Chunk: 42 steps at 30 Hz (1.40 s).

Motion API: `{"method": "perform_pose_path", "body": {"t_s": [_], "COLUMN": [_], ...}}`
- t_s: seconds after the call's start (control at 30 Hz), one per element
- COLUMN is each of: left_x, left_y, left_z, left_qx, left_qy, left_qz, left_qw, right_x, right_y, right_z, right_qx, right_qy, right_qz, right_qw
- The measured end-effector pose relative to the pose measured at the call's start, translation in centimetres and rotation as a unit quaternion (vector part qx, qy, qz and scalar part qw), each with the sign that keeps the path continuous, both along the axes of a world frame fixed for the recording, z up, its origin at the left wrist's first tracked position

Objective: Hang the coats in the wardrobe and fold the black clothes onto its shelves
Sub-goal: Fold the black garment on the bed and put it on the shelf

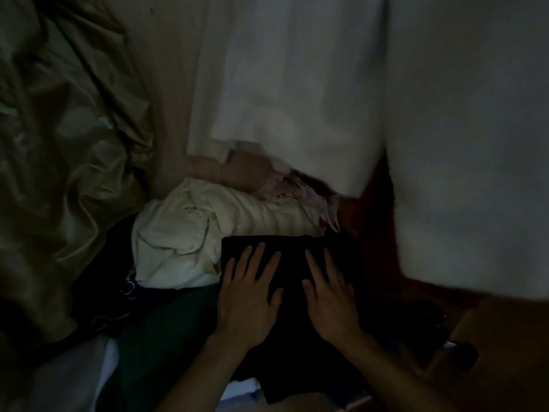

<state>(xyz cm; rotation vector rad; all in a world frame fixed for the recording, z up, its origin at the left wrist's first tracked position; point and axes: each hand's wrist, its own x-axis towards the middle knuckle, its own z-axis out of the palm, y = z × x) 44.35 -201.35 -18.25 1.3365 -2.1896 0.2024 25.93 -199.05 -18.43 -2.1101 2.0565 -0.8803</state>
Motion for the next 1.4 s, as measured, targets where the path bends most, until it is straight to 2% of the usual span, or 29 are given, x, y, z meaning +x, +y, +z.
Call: {"method": "perform_pose_path", "body": {"t_s": [0.27, 0.63, 0.83, 1.03, 1.2, 1.4], "left_x": [0.5, 1.9, 3.3, 2.7, 1.9, -0.1], "left_y": [-3.3, 3.1, 11.8, 25.0, 35.9, 45.3], "left_z": [-3.0, 2.0, 3.2, 2.9, 3.1, 4.3], "left_qx": [0.099, 0.157, 0.201, 0.217, 0.262, 0.249], "left_qy": [0.01, -0.022, 0.037, 0.093, 0.142, 0.184], "left_qz": [-0.016, 0.04, 0.113, 0.204, 0.229, 0.231], "left_qw": [0.995, 0.986, 0.972, 0.95, 0.927, 0.923], "right_x": [-0.2, 0.5, 0.8, 0.2, -0.4, -2.5], "right_y": [-3.9, 2.5, 9.9, 19.6, 29.5, 38.6], "right_z": [-4.0, 1.4, 2.0, 2.0, 2.5, 3.5], "right_qx": [0.069, 0.116, 0.129, 0.101, 0.107, 0.096], "right_qy": [0.079, 0.01, -0.055, -0.083, -0.093, -0.122], "right_qz": [-0.029, 0.043, 0.105, 0.162, 0.194, 0.197], "right_qw": [0.994, 0.992, 0.985, 0.978, 0.971, 0.968]}}
